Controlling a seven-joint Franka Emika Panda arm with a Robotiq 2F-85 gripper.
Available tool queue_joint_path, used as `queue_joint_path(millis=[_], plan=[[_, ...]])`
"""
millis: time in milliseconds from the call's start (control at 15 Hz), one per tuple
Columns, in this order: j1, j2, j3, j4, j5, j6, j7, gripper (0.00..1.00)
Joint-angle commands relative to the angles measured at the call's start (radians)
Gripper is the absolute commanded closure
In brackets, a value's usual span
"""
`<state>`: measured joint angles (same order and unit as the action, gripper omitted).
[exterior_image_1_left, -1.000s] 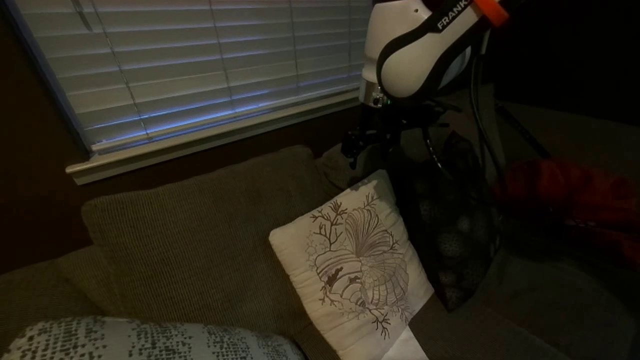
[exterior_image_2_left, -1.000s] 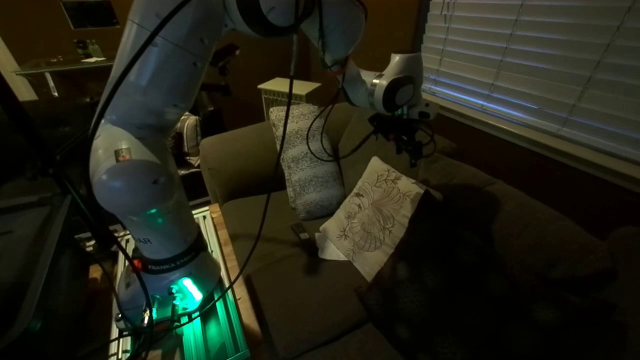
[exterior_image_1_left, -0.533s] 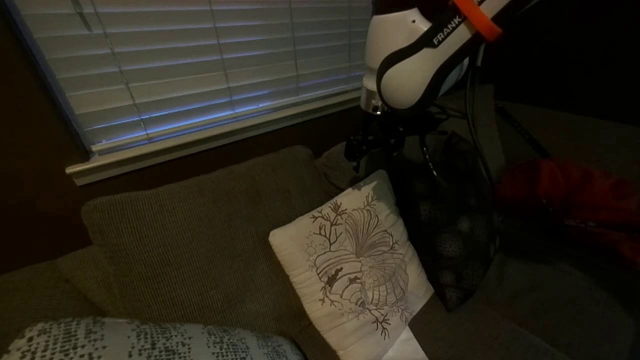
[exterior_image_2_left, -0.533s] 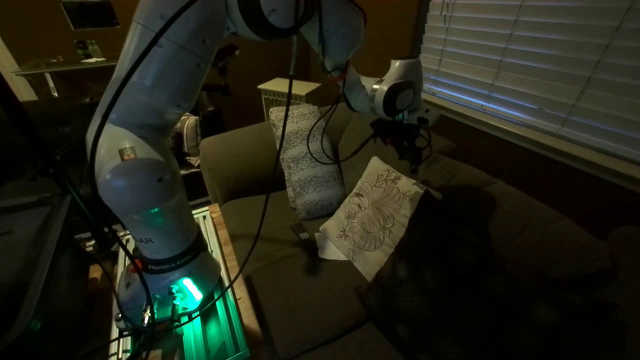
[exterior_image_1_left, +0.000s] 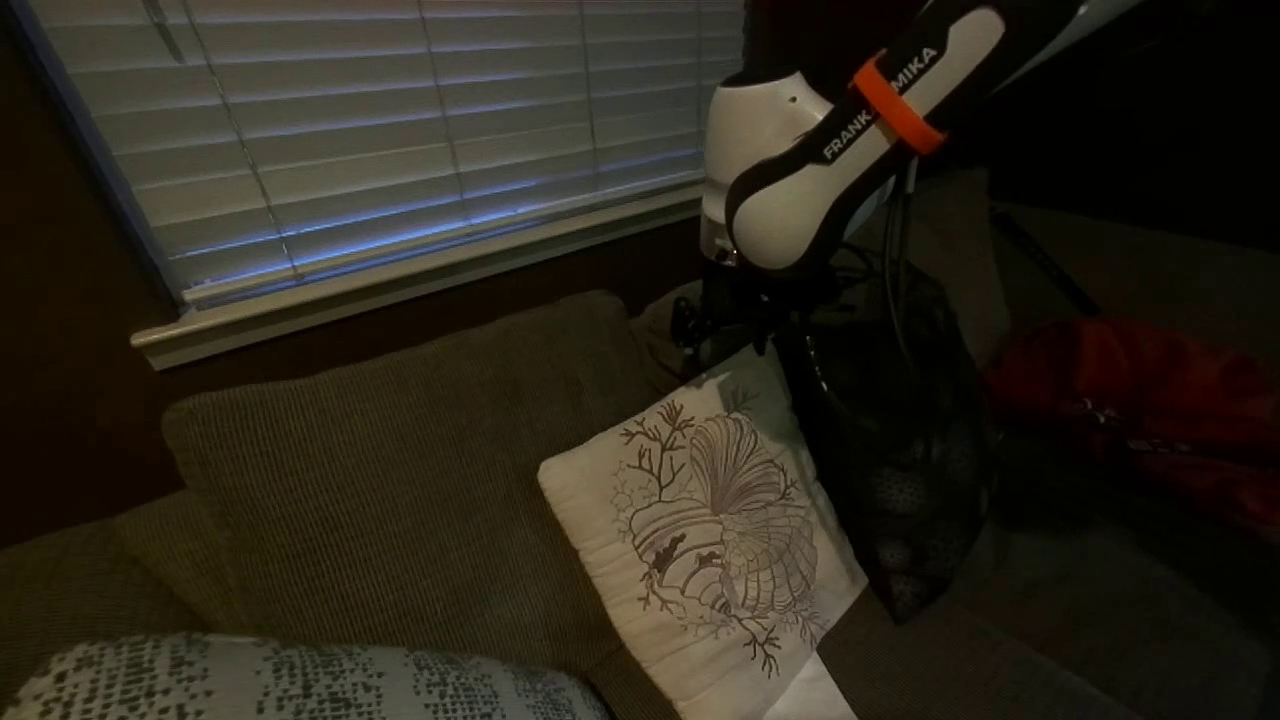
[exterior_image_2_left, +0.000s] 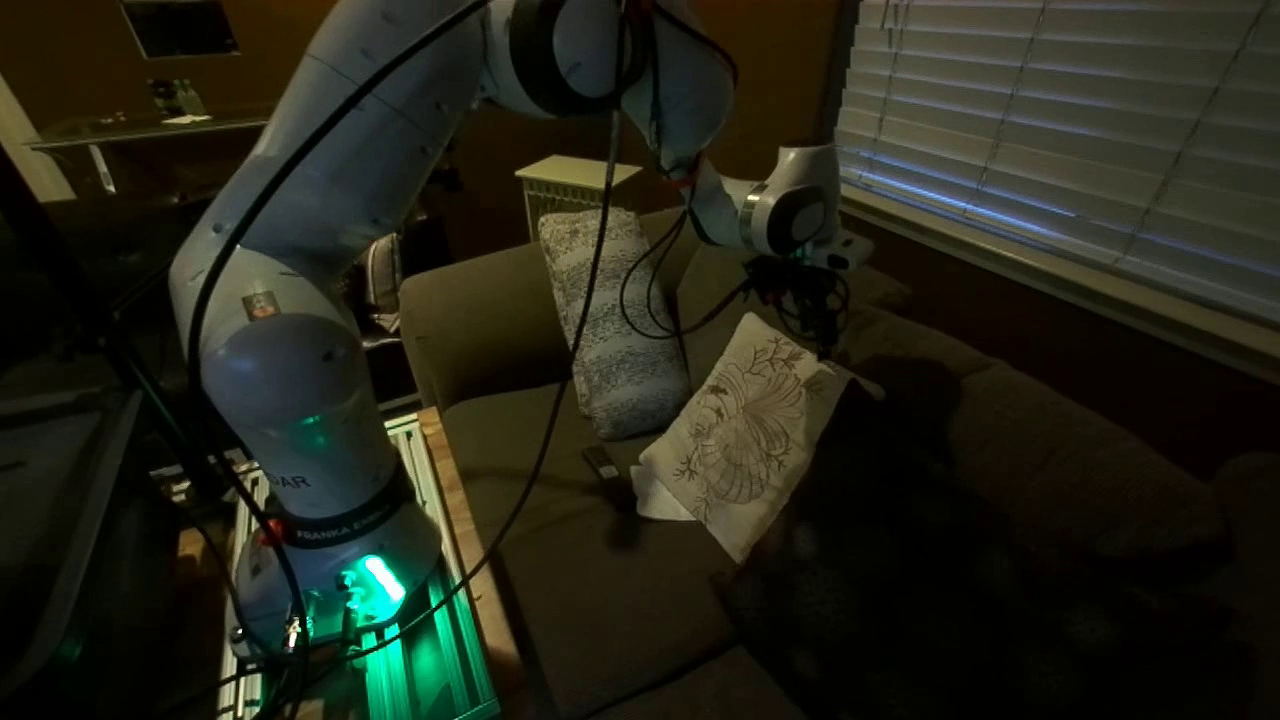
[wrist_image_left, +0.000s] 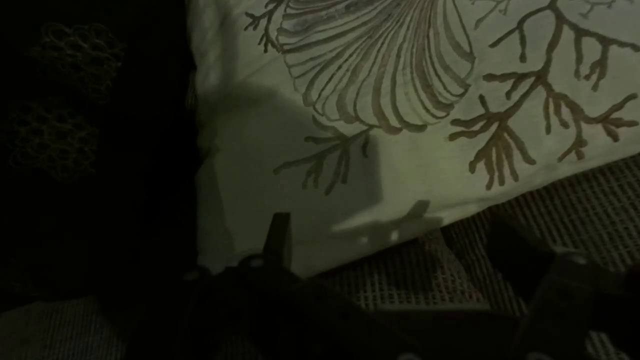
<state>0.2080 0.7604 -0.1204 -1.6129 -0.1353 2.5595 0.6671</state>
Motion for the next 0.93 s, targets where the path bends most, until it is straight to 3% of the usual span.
queue_joint_path(millis=[0,733,800,867], plan=[[-0.001,0.097,-0.003,0.111,0.049,0.012,0.009,0.00],[-0.027,0.288,0.013,0.336,0.132,-0.024,-0.014,0.00],[-0.029,0.301,0.015,0.353,0.134,-0.032,-0.017,0.25],[-0.028,0.312,0.014,0.369,0.134,-0.044,-0.018,0.26]])
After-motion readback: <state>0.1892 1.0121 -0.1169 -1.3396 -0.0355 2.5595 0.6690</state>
